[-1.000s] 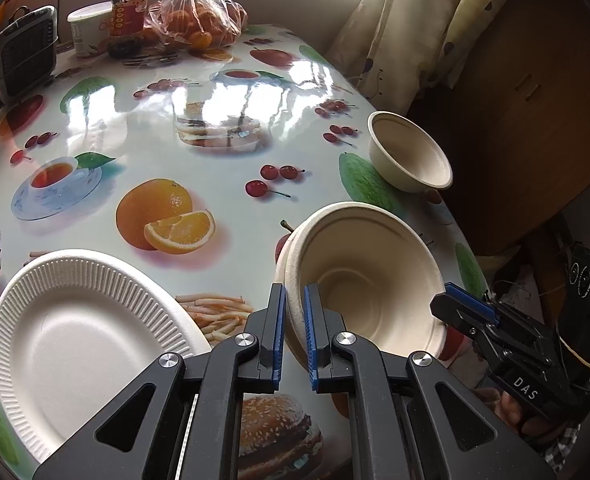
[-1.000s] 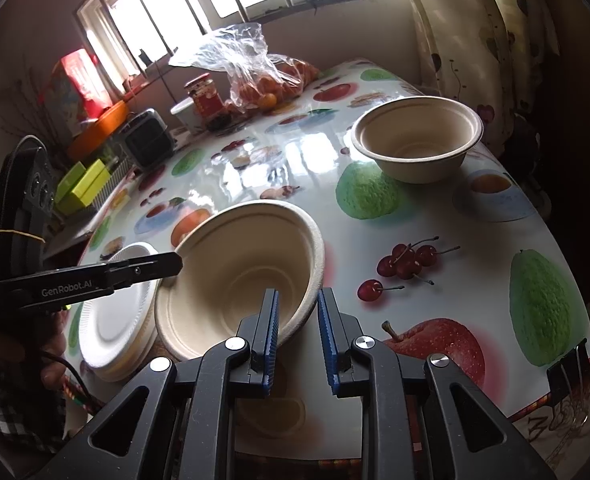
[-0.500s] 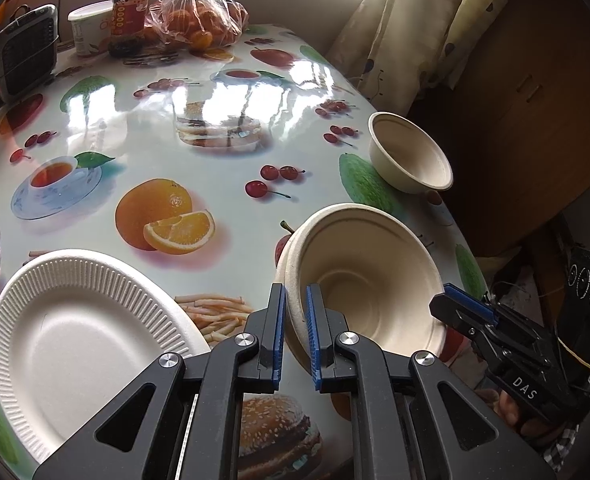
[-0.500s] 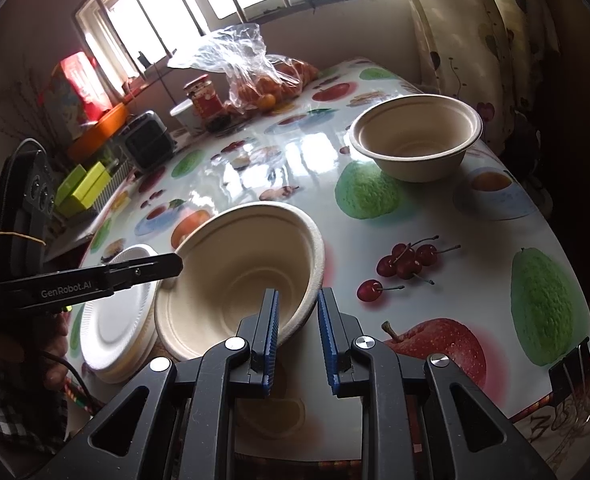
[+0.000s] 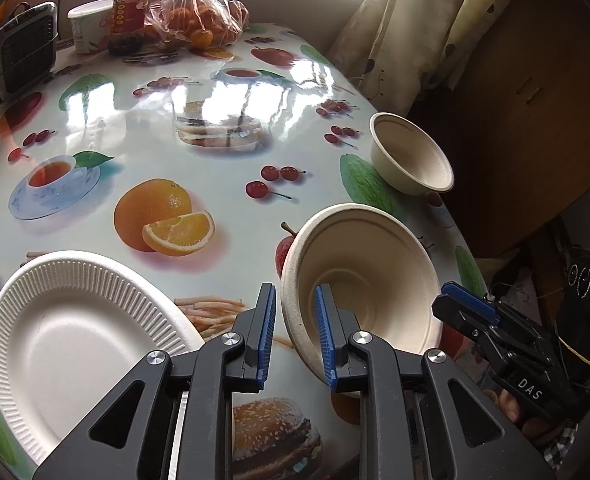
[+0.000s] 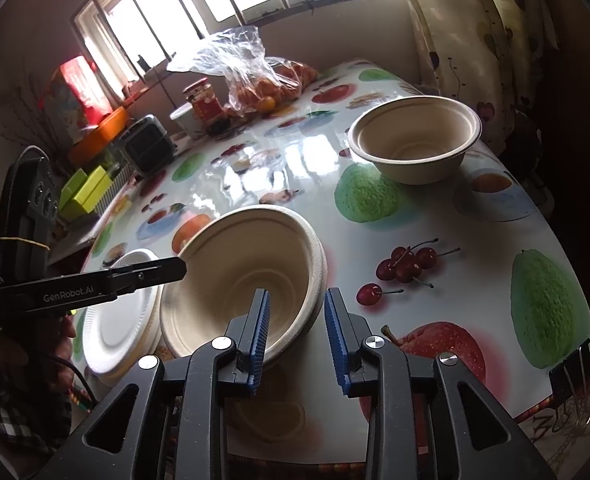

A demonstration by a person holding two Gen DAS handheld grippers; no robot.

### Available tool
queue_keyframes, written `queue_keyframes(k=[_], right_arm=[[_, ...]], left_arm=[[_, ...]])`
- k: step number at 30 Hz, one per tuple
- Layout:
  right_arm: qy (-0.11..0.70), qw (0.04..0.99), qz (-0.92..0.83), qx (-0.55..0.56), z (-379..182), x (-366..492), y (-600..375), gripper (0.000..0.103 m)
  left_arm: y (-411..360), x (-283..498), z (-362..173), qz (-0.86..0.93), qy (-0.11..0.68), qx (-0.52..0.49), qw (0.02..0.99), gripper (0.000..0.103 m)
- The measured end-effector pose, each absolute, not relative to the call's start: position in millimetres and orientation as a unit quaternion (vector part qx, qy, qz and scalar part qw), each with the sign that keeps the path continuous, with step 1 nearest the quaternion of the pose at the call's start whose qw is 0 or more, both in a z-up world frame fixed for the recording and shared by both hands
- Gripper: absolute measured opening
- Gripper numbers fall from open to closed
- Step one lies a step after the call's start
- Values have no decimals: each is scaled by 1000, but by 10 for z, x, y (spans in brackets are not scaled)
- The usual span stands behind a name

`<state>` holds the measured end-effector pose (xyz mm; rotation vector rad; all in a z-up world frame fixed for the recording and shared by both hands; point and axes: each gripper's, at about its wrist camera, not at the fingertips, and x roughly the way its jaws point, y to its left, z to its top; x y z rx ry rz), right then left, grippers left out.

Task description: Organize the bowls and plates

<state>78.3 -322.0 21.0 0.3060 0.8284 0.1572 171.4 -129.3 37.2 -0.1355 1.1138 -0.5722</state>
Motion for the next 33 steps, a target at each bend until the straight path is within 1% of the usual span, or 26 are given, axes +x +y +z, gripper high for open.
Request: queue_keyframes(k=[5, 7, 15, 21, 33], right_arm=[[398, 902, 73, 153, 224, 796, -3257, 29], [394, 903, 70, 157, 238, 792, -3294, 31], [378, 909, 42, 168, 324, 816, -3522, 36], [370, 912, 30, 174, 379, 839, -3652, 36], [372, 911, 27, 178, 382, 945, -3738, 36]], left_arm=[[-1305, 1749, 400, -268, 517, -63, 810, 21], [-1325, 1776, 421, -267, 515, -62, 812, 21], [-1537, 1930, 558, -282, 503, -55, 815, 22], [-1639, 1984, 572, -289, 503, -45, 813, 22], [-1591, 2102, 500, -277, 513, -44, 811, 22]])
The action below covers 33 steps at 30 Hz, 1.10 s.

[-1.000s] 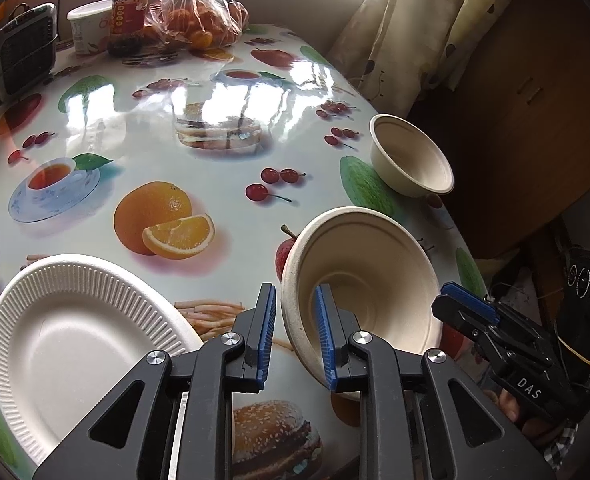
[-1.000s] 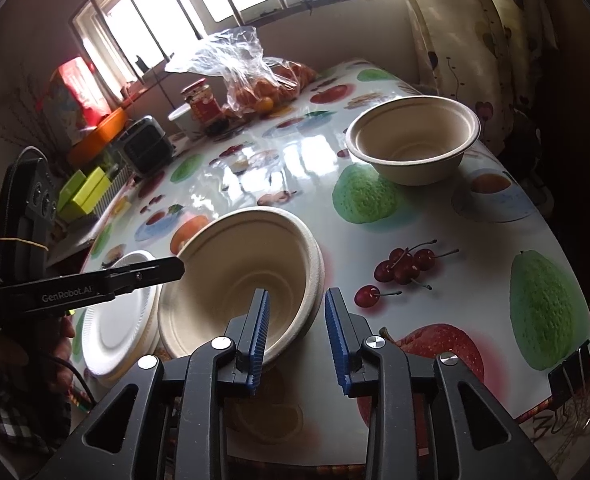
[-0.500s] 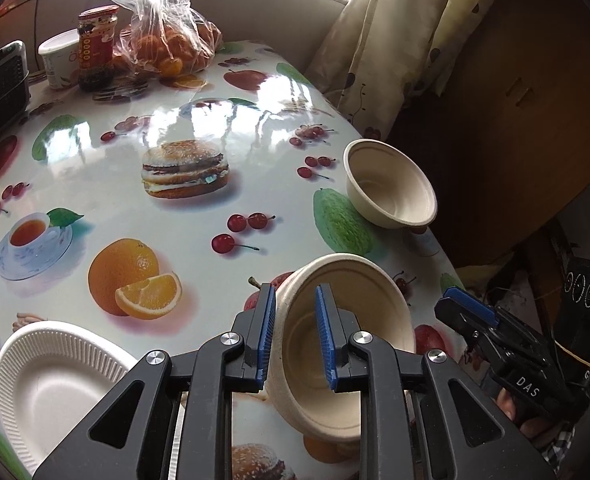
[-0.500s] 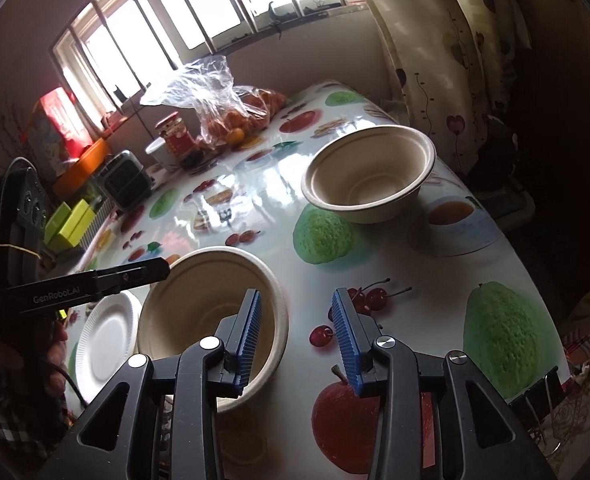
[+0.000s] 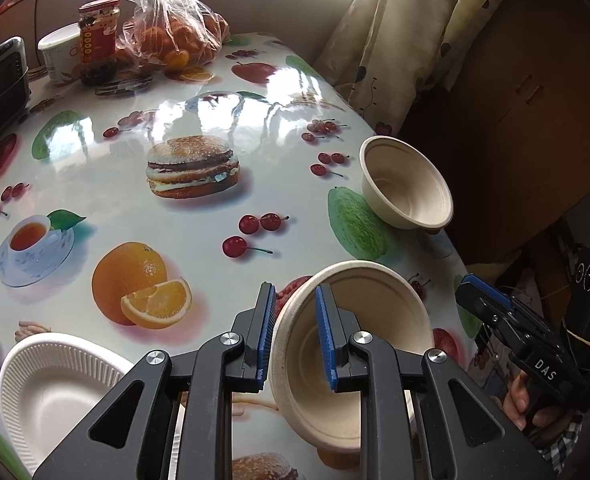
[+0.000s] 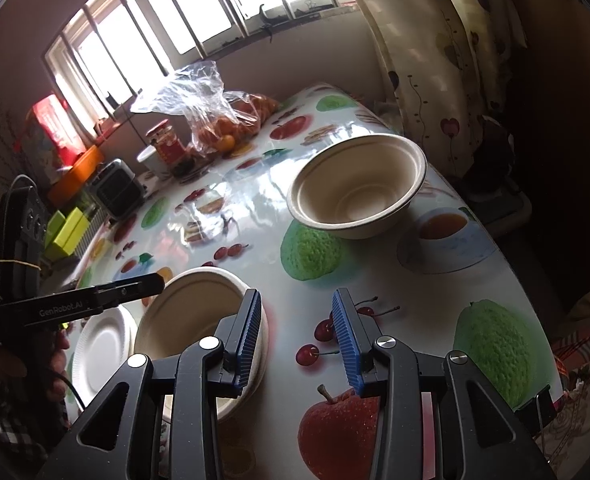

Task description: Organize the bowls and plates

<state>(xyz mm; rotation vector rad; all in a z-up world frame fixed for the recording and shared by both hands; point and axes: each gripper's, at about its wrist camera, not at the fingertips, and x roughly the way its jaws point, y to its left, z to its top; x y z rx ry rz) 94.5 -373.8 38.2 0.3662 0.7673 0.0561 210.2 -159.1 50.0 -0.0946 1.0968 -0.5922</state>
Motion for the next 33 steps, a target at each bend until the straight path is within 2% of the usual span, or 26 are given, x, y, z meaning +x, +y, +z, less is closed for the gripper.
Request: queue_keyframes(k=[16, 33], right_arm=[[348, 918, -50, 182, 499, 1161, -4259, 38], [365, 912, -68, 172, 353, 1477, -4427, 38]], left_arm=[[-2036, 2652, 797, -308, 490, -30, 815, 22], [-2725, 3027, 615, -332, 507, 3, 795, 22]])
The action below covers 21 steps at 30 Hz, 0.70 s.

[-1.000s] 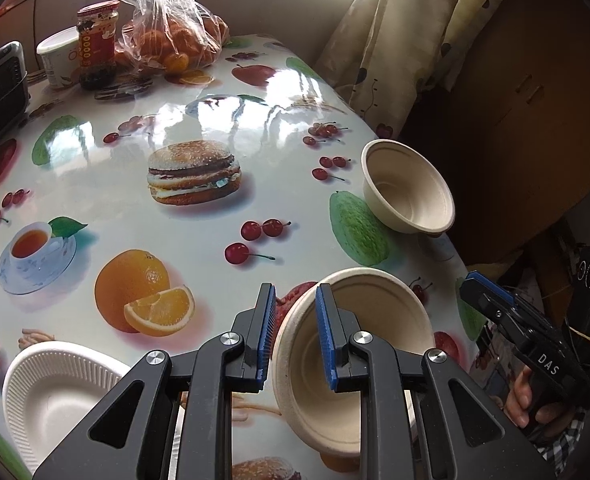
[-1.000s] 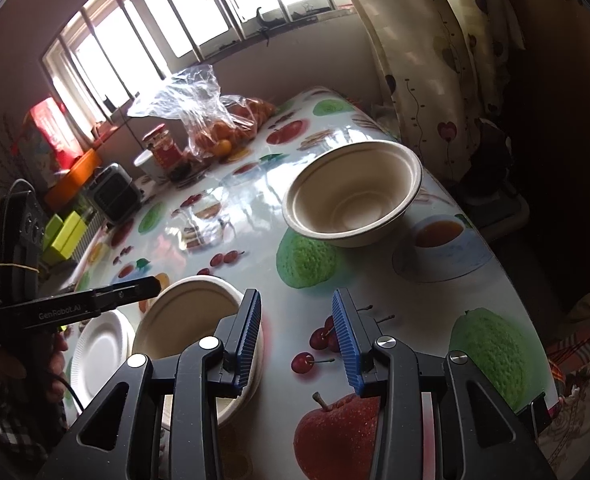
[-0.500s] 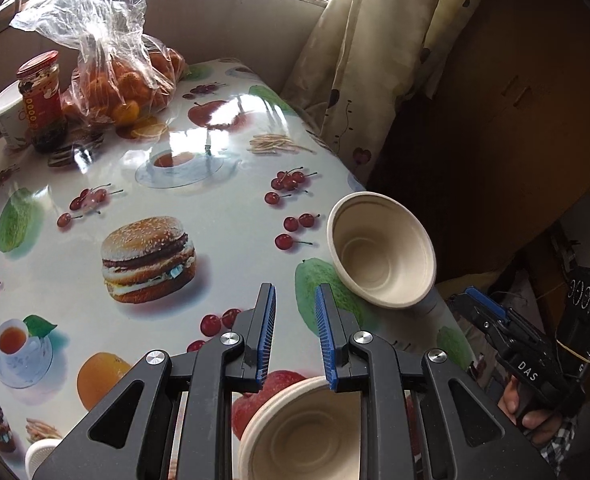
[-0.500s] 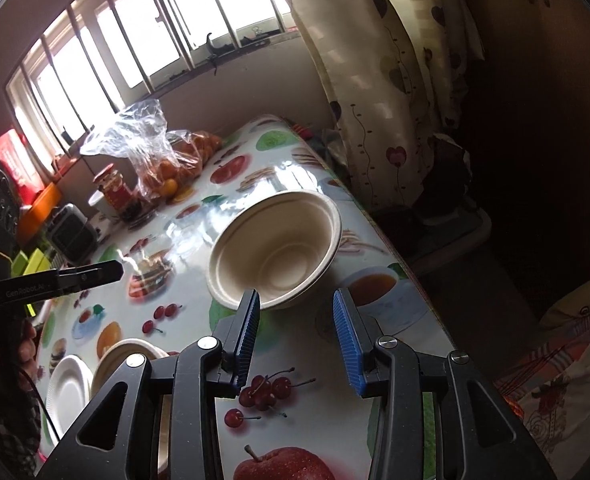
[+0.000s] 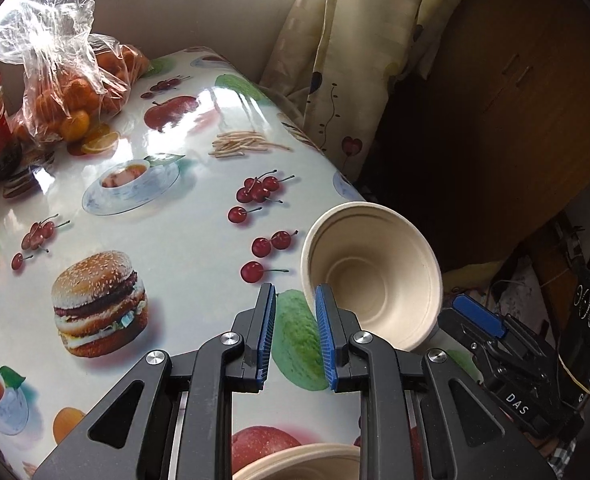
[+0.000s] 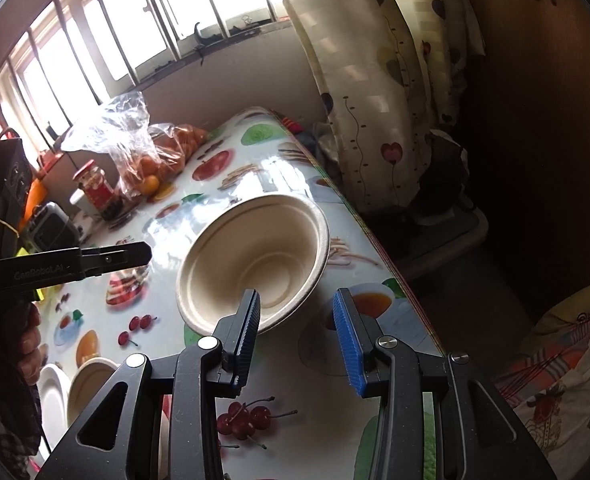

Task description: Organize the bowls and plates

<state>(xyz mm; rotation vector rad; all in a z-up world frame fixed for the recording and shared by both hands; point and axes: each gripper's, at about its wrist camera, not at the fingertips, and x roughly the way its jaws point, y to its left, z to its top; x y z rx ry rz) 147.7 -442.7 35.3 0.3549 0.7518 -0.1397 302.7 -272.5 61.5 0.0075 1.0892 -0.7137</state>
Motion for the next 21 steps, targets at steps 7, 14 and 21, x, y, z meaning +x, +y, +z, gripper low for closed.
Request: queue_keyframes(k=[7, 14, 21], right_arm=[[367, 912, -71, 169, 329, 1550, -4440, 37], [372, 910, -73, 168, 312, 1587, -4461, 30], [374, 909, -71, 170, 292, 1598, -4475, 23]], left_arm=[[-2840, 3051, 543, -340, 516, 9, 786, 22], [-2905, 3058, 480, -344, 523, 8, 780, 18], [-2934, 3074, 470, -344, 521, 5, 781, 7]])
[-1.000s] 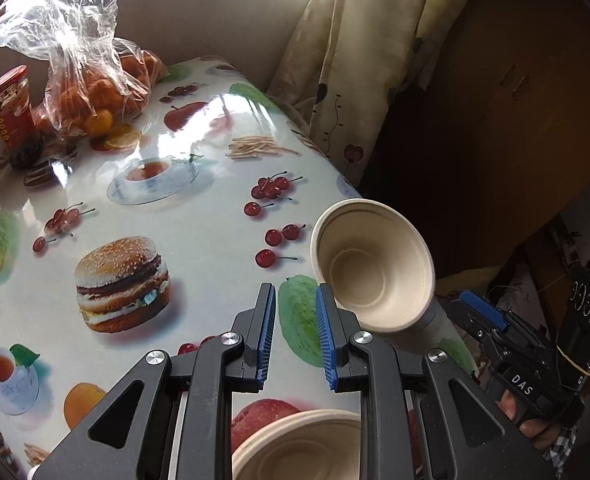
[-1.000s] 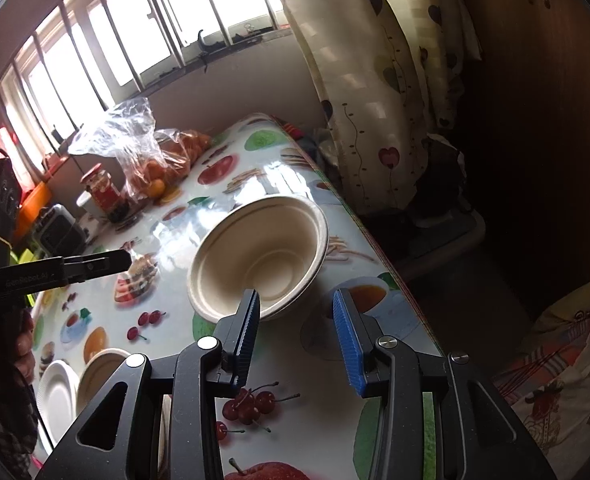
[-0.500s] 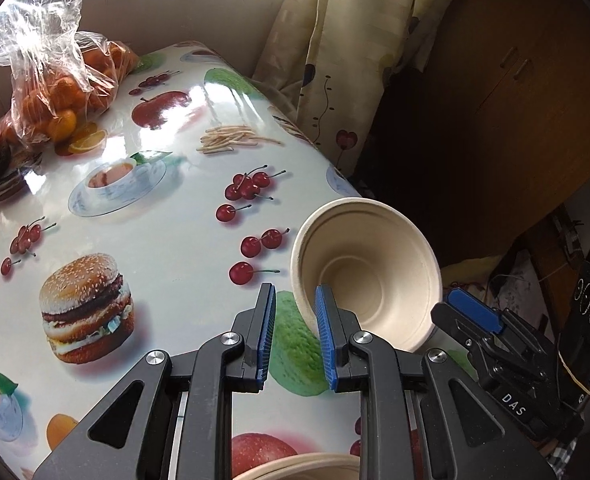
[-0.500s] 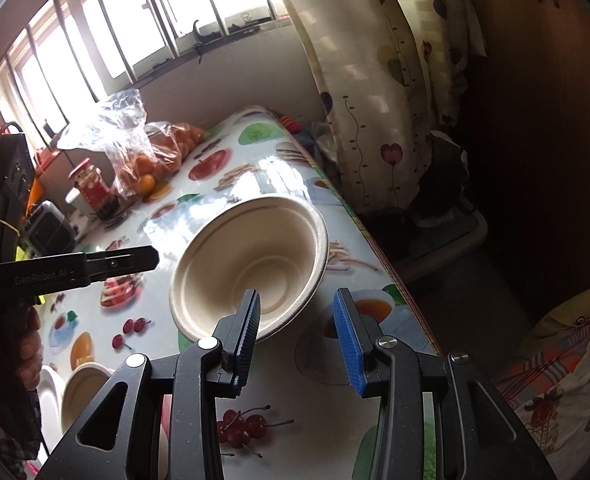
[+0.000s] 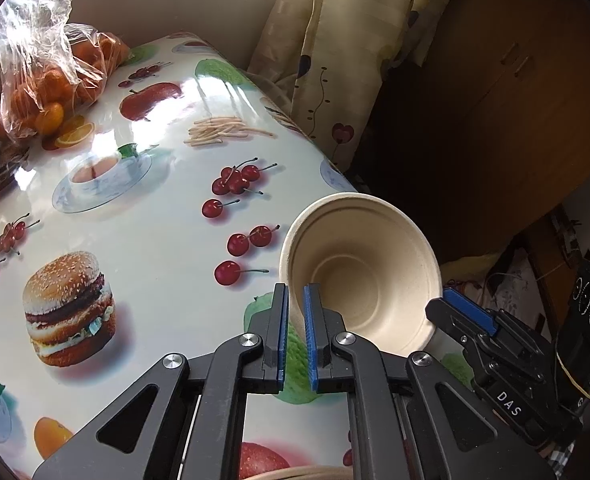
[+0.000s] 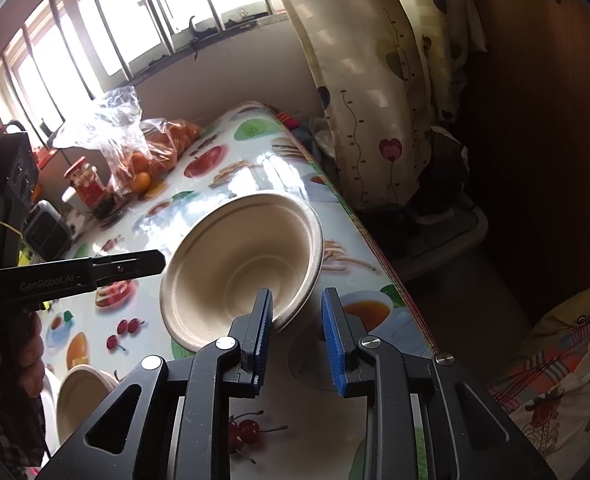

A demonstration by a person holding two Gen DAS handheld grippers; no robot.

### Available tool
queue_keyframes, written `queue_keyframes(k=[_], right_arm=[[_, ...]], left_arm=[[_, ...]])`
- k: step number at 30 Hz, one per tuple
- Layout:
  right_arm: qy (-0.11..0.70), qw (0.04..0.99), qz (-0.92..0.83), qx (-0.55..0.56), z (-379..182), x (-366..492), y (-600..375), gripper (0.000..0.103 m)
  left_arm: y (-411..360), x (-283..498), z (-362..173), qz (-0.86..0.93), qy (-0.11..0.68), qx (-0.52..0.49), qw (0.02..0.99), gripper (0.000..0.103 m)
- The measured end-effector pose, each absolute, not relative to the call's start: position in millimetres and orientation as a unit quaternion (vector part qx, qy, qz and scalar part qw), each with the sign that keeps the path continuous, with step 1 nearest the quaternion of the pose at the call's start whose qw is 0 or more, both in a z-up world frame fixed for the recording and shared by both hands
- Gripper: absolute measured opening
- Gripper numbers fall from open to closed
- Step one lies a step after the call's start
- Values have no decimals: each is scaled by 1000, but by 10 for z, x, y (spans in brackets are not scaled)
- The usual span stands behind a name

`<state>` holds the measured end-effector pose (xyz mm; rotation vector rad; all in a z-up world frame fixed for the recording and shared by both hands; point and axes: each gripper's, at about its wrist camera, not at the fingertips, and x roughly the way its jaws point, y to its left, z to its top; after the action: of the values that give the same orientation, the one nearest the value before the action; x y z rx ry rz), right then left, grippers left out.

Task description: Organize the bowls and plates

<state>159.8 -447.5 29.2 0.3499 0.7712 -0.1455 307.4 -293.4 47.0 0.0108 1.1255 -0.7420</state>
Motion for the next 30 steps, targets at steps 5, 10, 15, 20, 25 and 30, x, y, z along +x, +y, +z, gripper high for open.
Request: queue_keyframes(k=[5, 10, 15, 20, 25, 30], right_arm=[[374, 909, -70, 172, 282, 1604, -4479, 19], [373, 909, -69, 171, 285, 1607, -4477, 18], [373, 910, -69, 169, 284, 1605, -4471, 18], [374, 909, -69, 170, 287, 1607, -4471, 18], [375, 908, -68, 172, 283, 1610, -4473, 18], [375, 908, -68, 173, 282, 1603, -4472, 18]], left_arm=[[-2944, 3080, 463, -344, 521, 0, 781, 5], [-2957, 3069, 458, -346, 523, -3, 779, 3], [-2982, 3044, 482, -351, 521, -3, 778, 3], [-3001, 3041, 491, -351, 519, -3, 779, 3], [-2950, 3093, 452, -340, 525, -12, 780, 3], [-2906, 3126, 440, -342, 527, -22, 778, 3]])
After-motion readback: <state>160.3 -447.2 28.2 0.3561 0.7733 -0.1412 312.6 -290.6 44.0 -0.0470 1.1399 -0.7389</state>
